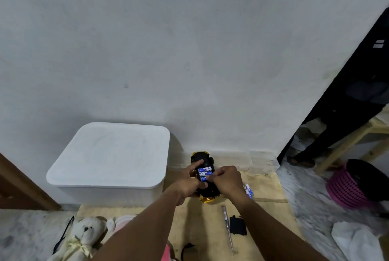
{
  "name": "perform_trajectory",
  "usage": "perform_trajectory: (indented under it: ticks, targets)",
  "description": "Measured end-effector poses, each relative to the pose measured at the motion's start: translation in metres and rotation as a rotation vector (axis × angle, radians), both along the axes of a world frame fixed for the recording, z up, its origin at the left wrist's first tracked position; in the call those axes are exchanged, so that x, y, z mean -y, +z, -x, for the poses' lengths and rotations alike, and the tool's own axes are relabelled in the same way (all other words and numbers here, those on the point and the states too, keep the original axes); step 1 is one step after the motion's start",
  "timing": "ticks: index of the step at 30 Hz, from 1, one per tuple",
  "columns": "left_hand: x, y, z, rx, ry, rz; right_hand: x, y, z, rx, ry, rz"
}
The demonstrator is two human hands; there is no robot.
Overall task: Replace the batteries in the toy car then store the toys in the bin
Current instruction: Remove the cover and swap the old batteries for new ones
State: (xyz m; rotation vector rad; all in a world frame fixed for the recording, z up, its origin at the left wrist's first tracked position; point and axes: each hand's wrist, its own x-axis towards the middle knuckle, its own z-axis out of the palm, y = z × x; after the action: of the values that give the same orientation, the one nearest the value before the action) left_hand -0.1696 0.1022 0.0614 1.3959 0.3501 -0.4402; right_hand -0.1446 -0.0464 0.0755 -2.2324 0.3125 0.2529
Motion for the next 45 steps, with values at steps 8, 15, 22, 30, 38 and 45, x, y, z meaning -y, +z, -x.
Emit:
perform_trajectory:
  ticks: [8,15,22,30,38,45]
  targets:
    - [0.003,0.006,-0.005,0.05,0.019,0.009,-0.011,0.003,-0.007,-0.034,-0.206,-0.143]
    - [0.001,0.005,-0.004,0.055,0.047,0.036,-0.016,0.0,-0.004,-0.015,-0.222,-0.164]
    - [0.0,0.007,-0.003,0.069,0.054,0.03,-0.019,-0.002,0.002,0.007,-0.171,-0.135]
    - [0.0,0.009,-0.003,0.079,0.063,0.011,-0.019,-0.007,-0.002,0.013,-0.103,-0.072]
    - [0.002,0.011,0.0,0.058,0.087,0.037,-0.017,-0.001,-0.001,0.074,-0.065,-0.082]
    - [0.006,0.012,-0.002,0.011,0.068,0.056,-0.023,0.014,0.002,0.24,0.049,-0.001]
